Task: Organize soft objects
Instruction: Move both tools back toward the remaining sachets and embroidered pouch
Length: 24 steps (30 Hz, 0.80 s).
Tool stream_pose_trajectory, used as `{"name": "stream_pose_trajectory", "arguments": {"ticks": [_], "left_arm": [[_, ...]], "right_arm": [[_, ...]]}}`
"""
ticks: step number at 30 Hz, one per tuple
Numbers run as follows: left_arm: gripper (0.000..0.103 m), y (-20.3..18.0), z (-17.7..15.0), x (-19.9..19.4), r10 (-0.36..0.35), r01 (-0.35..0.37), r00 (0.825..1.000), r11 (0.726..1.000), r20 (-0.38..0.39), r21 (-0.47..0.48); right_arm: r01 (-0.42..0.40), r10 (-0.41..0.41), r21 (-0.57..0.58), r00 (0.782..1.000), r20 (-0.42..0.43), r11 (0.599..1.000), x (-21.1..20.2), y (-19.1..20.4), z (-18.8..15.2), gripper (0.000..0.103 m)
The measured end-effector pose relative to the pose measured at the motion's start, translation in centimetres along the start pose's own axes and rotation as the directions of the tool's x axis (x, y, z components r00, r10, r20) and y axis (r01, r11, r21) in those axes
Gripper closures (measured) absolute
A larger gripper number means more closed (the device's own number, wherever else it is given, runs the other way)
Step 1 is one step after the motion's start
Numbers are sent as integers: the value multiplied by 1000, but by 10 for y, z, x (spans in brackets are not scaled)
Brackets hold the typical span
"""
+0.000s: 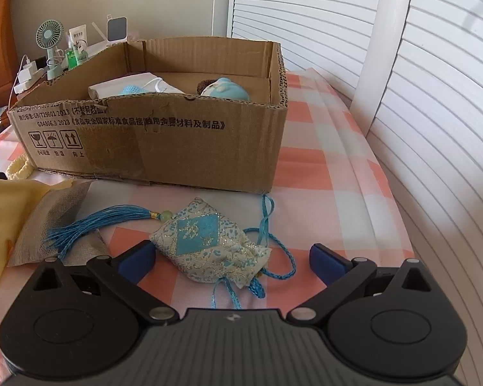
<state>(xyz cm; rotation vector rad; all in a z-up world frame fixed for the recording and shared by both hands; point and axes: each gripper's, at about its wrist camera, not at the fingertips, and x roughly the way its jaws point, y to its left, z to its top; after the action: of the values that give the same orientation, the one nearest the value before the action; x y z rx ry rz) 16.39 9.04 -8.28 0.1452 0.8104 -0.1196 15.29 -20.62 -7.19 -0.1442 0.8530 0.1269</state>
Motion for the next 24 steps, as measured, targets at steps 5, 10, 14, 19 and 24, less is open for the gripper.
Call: {"name": "stream_pose_trajectory", "arguments": {"ticks": [5, 10, 14, 19, 24], "left_arm": [[1, -1, -4, 16, -14, 14, 999, 1000, -31, -5], [1, 6, -3, 22, -61, 58, 997, 997, -40, -59], [4, 4, 0, 23, -72, 69, 997, 996, -39, -64], [23, -4, 4, 20, -118, 117, 993, 993, -20, -25], [31, -6, 9, 23, -125, 124, 992, 992, -15, -14]], "right_arm": [[-4, 4, 2, 1000, 15, 1000, 0, -1, -3, 0], [-12, 12, -2, 1000, 18, 1000, -1, -2, -4, 0], [-17, 17, -6, 999, 27, 1000, -3, -3, -6, 0], [-22, 23, -9, 999, 38, 1000, -3, -3, -9, 0], [-25, 25, -12, 999, 37, 1000, -5, -2, -9, 0]]}}
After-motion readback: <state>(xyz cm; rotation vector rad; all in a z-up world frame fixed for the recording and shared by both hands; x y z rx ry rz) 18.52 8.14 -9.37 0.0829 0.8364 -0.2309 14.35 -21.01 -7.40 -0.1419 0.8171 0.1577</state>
